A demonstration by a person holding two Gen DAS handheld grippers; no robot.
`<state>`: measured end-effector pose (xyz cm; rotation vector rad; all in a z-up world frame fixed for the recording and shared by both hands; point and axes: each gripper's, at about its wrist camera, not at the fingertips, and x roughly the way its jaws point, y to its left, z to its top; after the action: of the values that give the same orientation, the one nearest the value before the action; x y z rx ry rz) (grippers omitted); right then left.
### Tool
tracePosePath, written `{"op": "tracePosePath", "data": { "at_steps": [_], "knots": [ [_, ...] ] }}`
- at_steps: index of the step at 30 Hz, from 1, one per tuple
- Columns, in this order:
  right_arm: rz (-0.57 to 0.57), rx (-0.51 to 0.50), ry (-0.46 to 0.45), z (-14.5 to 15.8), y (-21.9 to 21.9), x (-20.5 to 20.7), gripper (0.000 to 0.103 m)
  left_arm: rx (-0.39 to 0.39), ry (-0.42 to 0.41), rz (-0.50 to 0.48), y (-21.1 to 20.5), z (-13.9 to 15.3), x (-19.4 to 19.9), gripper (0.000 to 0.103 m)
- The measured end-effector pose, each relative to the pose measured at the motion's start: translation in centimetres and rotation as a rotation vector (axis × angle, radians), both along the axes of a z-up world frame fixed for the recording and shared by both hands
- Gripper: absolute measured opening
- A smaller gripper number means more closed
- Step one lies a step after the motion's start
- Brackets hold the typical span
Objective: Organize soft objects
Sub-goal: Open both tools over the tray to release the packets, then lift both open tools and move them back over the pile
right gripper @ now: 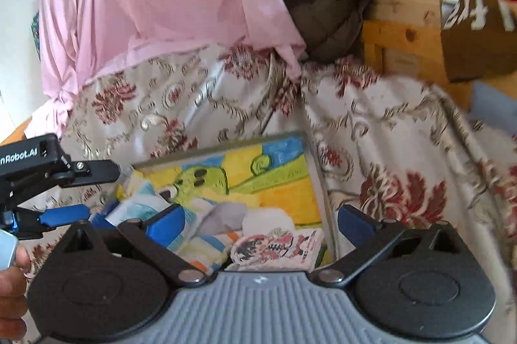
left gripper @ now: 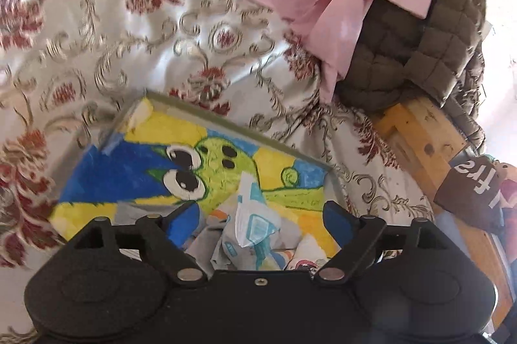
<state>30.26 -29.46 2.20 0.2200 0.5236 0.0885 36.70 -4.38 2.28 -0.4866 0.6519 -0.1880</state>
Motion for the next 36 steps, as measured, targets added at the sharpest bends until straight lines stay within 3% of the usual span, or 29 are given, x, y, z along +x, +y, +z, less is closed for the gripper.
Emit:
{"op": "tracePosePath", "data": {
  "at_steps": [8,15,28,36],
  "knots": [
    [-0.046,0.035,-0.095,4.1,-1.7,-7.0,0.103,0.078,-0.135,-0.004,0.4,4.4,-6.3,0.098],
    [-0.047,0.059,-0.192,5.7,-1.4,-13.7,0.103,0.121,-0.216,-0.033,0.8,6.1,-13.5,0.102],
    [0.026,-0.100,-0.419,5.7,2.7,-26.4,0.103,0.166,-0.342,-0.029,2.8,6.1,-26.6,0.102],
    [0.056,-0.144,-0.400,4.5,4.5,-30.7,0.103,0.259,-0.403,-0.036,3.5,5.3,-32.6,0.102]
  ]
}}
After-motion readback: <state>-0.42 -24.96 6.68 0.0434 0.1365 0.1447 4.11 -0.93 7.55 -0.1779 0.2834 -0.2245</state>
